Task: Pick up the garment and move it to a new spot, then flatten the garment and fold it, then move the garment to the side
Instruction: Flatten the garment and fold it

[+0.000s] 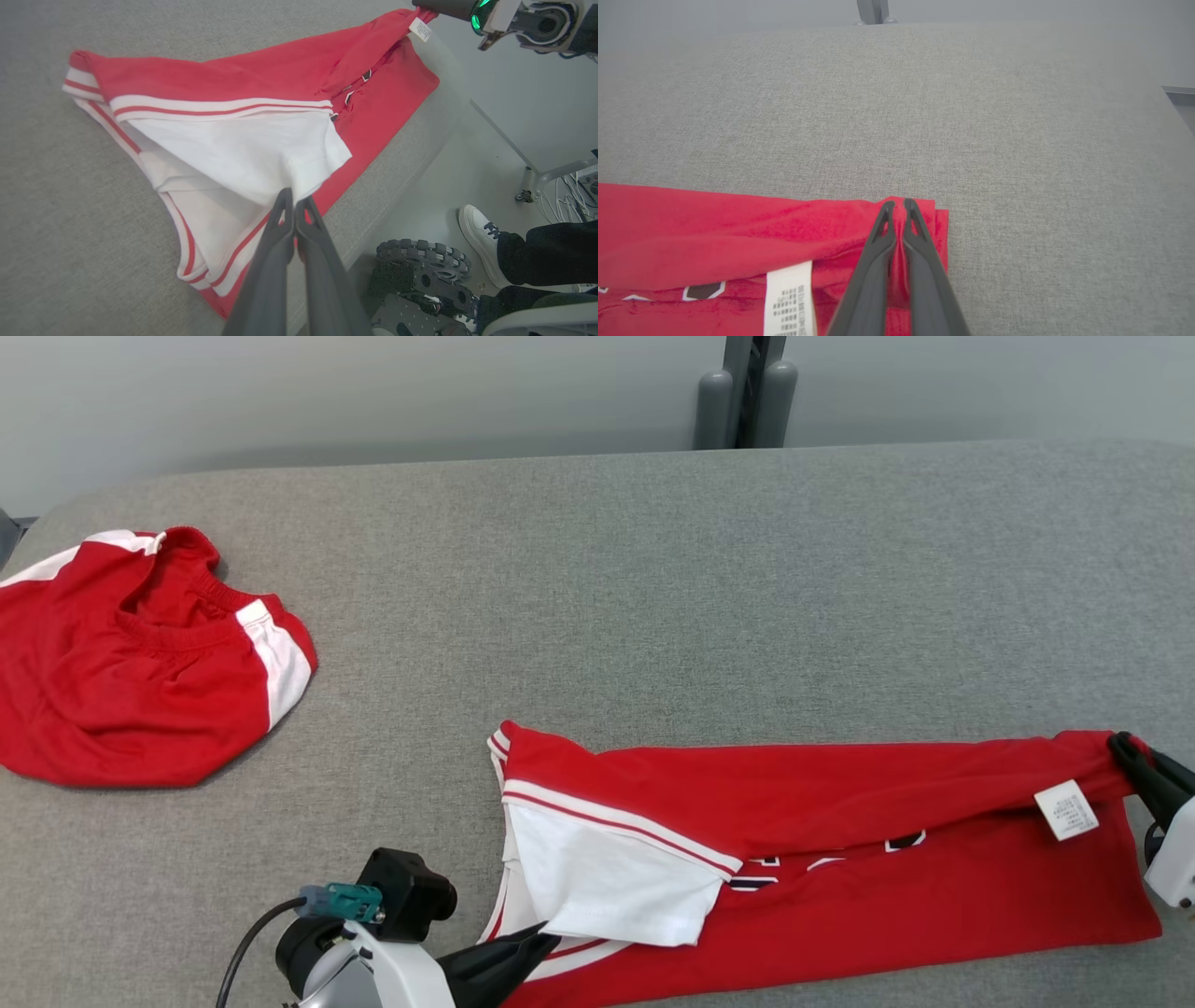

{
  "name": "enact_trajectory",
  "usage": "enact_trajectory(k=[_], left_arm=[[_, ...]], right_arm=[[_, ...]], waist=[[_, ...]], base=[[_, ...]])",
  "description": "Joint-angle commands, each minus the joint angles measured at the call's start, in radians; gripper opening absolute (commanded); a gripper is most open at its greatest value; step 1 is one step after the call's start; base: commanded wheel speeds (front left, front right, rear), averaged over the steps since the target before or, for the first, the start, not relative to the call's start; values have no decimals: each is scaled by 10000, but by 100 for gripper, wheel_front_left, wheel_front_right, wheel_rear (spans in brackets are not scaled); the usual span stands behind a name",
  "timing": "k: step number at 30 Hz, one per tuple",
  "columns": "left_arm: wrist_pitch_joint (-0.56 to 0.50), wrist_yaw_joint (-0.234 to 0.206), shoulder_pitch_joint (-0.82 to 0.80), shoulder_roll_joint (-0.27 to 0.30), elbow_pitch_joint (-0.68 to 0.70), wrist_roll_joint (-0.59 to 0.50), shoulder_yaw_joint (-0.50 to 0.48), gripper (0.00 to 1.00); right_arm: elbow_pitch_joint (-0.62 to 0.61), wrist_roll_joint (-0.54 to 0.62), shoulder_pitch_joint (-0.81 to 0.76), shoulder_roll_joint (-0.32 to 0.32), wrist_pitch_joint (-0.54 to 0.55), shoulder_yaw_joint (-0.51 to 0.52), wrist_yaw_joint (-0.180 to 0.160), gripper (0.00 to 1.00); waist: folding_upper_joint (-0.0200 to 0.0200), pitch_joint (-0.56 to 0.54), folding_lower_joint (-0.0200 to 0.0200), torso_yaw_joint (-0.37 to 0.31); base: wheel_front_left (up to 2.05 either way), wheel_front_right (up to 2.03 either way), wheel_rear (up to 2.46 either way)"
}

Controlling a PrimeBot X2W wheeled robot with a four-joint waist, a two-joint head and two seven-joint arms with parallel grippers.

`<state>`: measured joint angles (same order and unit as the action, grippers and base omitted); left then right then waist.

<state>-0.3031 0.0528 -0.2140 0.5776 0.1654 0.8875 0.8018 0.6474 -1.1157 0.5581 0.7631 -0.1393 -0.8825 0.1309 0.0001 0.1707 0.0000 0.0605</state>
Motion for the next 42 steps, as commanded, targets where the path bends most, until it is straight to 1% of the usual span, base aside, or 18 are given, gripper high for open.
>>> enact_trajectory(k=[1, 6, 7, 8, 9, 13, 19, 20, 21, 22, 23, 24, 25, 28, 30, 33, 37, 42], left_arm=[[-93, 43, 115, 33, 50, 195, 3, 0], [-230, 61, 196, 122, 97, 284, 77, 0], [-296, 77, 218, 164, 104, 322, 105, 0], [-350, 74, 242, 199, 114, 368, 125, 0], [-377, 91, 254, 228, 134, 400, 142, 0], [-493, 96, 324, 318, 215, 487, 175, 0], [-613, 107, 398, 387, 293, 588, 250, 0], [-611, 111, 394, 403, 301, 581, 254, 10], [-609, 98, 388, 421, 303, 591, 244, 25], [-625, 92, 393, 446, 309, 618, 236, 26], [-638, 64, 397, 469, 312, 640, 218, 45], [-612, 14, 387, 487, 325, 646, 171, 92], [-532, -4, 360, 495, 353, 624, 104, 100], [-309, -21, 355, 425, 467, 748, -76, 100], [34, 64, 382, 191, 658, 973, -284, 100], [969, -158, 223, -153, 668, 819, -798, 100], [2705, -742, 70, -798, 140, 175, -1593, 100], [5027, -1503, 93, -1467, -1209, -1133, -2175, 100]], right_arm=[[-293, -312, -231, 183, 166, -35, -3, 0], [-686, -665, -486, 442, 374, -157, -3, 0], [-754, -791, -560, 471, 500, -188, -3, 8], [-758, -938, -630, 506, 637, -190, -3, 73], [-762, -1148, -715, 523, 881, -211, -3, 100], [-734, -1324, -735, 714, 1275, -215, -3, 100], [96, -1053, -543, 644, 1081, 32, -3, 100], [226, -956, -493, 621, 972, 96, -3, 100], [340, -875, -440, 580, 825, 165, -3, 100], [415, -861, -407, 512, 681, 239, -3, 100], [481, -770, -377, 465, 526, 299, -3, 100], [537, -700, -349, 422, 342, 352, -3, 100], [558, -652, -326, 367, 154, 422, -3, 100], [669, -449, -310, 219, -497, 649, -3, 100], [736, -333, -318, 71, -923, 926, -3, 100], [836, -58, -466, -129, -1229, 1542, -3, 100], [258, 1001, -838, -432, -1270, 3058, -3, 100], [-753, 2661, -2021, -1288, -1256, 5267, -3, 100]], waist=[[-1, -62, 0, -60], [-1, -145, 0, -148], [-1, -175, 0, -171], [-1, -207, 0, -193], [-1, -238, 0, -211], [-1, -357, 0, -257], [-1, -469, 0, -262], [-1, -476, 0, -258], [-1, -481, 0, -253], [-1, -488, 0, -249], [-1, -494, 0, -246], [-1, -497, 0, -243], [-1, -502, 0, -240], [-1, -521, 0, -241], [-1, -527, 0, -239], [-1, -572, 0, -229], [-1, -605, 0, -261], [-1, -672, 0, -319]], base=[[0, 0, 0], [0, 0, 0], [0, 0, 0], [0, 0, 0], [0, 0, 0], [0, 0, 0], [0, 0, 0], [0, 0, 0], [0, 0, 0], [0, 0, 0], [0, 0, 0], [0, 0, 0], [0, 0, 0], [0, 0, 0], [0, 0, 0], [0, 0, 0], [0, 0, 0], [0, 0, 0]])
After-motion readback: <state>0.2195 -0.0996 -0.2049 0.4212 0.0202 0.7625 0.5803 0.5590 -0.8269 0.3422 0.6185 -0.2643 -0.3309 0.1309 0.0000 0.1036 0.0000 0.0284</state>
